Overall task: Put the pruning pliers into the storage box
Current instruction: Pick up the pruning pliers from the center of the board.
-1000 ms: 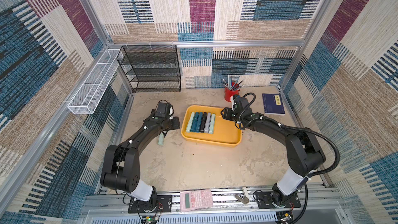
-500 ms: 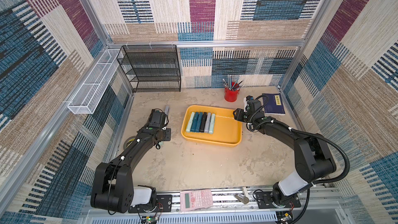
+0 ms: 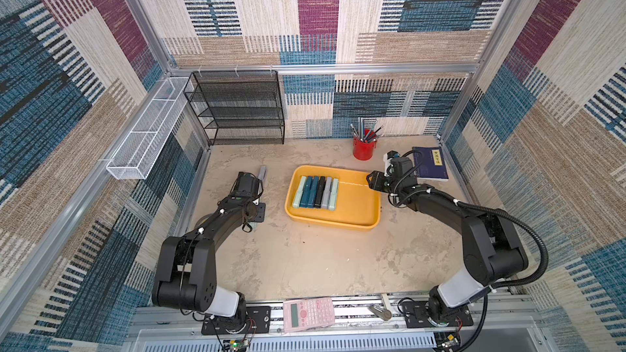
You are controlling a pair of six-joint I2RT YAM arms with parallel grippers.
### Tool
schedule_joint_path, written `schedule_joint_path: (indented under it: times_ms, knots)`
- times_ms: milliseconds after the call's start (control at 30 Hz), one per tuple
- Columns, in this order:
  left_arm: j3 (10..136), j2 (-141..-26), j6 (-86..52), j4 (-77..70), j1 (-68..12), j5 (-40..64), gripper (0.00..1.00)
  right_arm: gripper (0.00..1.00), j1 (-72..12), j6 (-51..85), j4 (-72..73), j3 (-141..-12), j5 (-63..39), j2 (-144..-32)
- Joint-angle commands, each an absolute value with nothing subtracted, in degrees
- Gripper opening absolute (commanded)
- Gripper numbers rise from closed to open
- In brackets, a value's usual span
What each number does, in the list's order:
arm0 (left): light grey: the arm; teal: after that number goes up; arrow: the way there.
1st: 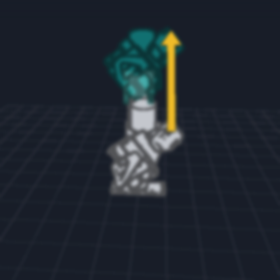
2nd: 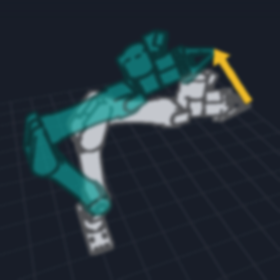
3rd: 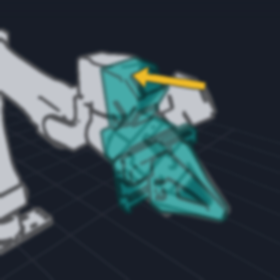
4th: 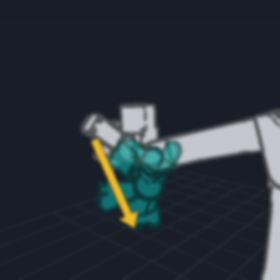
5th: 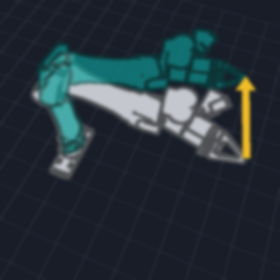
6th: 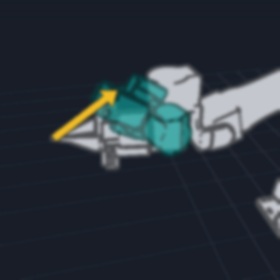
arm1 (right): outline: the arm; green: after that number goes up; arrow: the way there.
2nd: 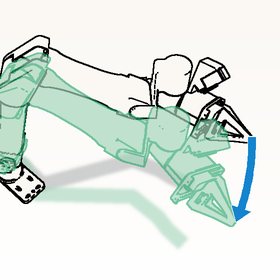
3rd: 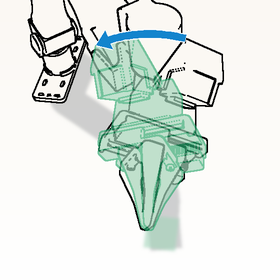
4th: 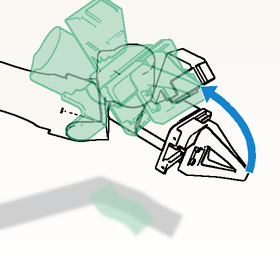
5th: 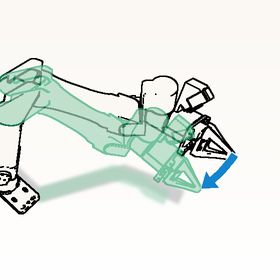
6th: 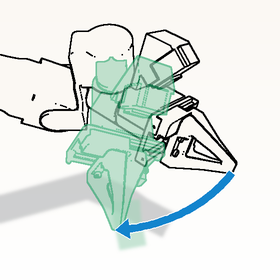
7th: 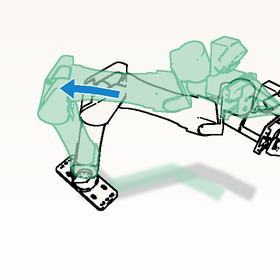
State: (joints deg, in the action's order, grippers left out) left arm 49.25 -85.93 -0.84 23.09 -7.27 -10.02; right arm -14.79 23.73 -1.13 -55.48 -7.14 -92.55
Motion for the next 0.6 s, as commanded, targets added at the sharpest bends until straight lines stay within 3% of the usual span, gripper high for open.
schedule_joint_path:
  times_ms: [0,400,567]
  knots:
    - [50.1,-87.9,2.1,23.1,-7.2,-7.5,0.5,0.57,-14.6,23.8,1.2,-55.5,-7.9,-92.8]
    - [52.0,-93.2,0.1,24.9,-7.1,-8.4,0.43,0.56,-13.9,24.5,1.9,-53.8,-8.2,-92.5]
    - [52.6,-93.9,-0.3,25.3,-7.1,-7.6,0.29,0.56,-13.8,24.6,1.9,-53.7,-8.2,-92.6]
